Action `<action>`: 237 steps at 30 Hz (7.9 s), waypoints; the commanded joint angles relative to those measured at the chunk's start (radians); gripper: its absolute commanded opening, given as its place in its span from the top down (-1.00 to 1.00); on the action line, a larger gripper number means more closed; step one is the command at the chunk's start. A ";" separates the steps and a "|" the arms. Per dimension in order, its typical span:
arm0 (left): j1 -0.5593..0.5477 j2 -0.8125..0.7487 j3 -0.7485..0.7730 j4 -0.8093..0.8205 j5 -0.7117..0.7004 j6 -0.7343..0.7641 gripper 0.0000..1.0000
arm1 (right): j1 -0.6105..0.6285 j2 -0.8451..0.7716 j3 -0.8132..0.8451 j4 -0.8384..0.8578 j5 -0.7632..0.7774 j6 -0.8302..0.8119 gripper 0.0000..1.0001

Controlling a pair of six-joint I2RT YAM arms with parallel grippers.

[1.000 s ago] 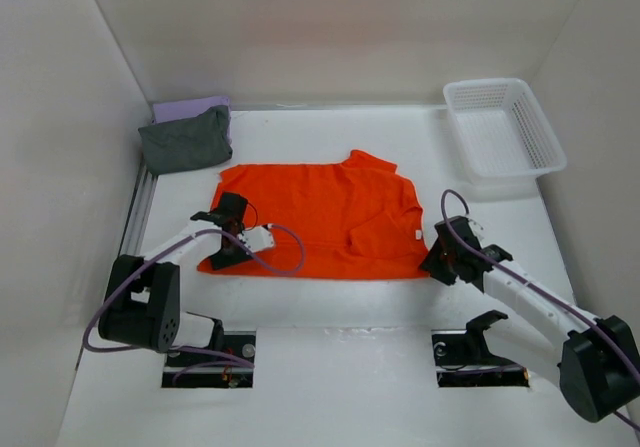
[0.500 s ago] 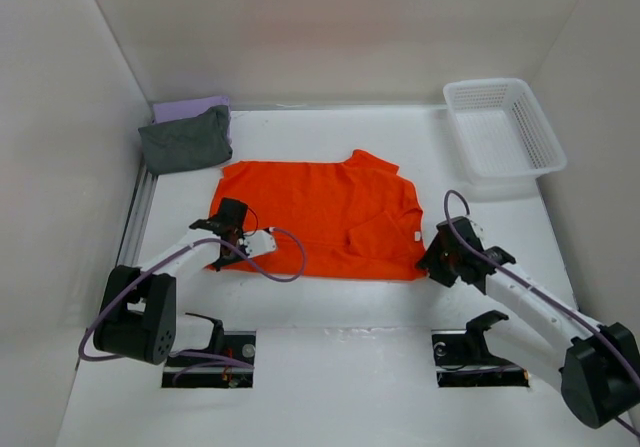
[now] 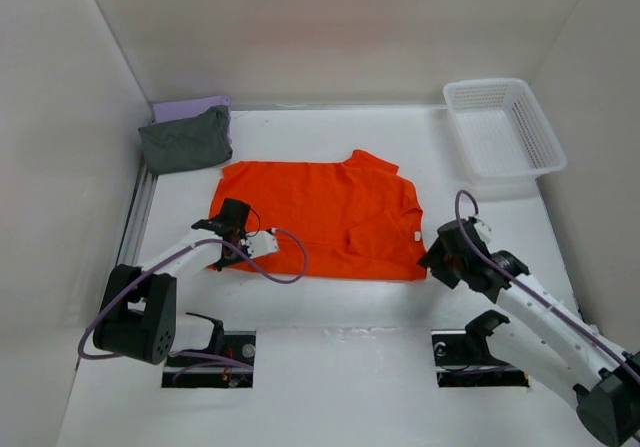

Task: Fold and stack the t-shirts
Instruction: Fold the flattened tshirt in 1/3 of the way, then grap the side of the flattened tshirt furthest away from the robot with both arms, then fold the other side of the tshirt into a rectangle

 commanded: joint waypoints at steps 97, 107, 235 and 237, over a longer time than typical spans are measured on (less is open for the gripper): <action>0.277 0.780 1.198 -0.035 0.421 -0.658 -0.05 | -0.313 1.287 1.194 -0.026 -0.123 -0.654 -0.18; 0.271 0.842 1.199 -0.175 0.410 -0.626 -0.06 | -0.313 1.368 1.321 -0.157 -0.167 -0.682 -0.20; 0.265 0.201 0.437 0.201 0.375 -0.287 0.96 | 0.087 0.971 0.846 0.167 0.072 -0.366 0.92; 0.263 0.158 0.387 0.183 0.381 -0.264 0.93 | 0.111 0.936 0.768 0.211 0.081 -0.319 0.89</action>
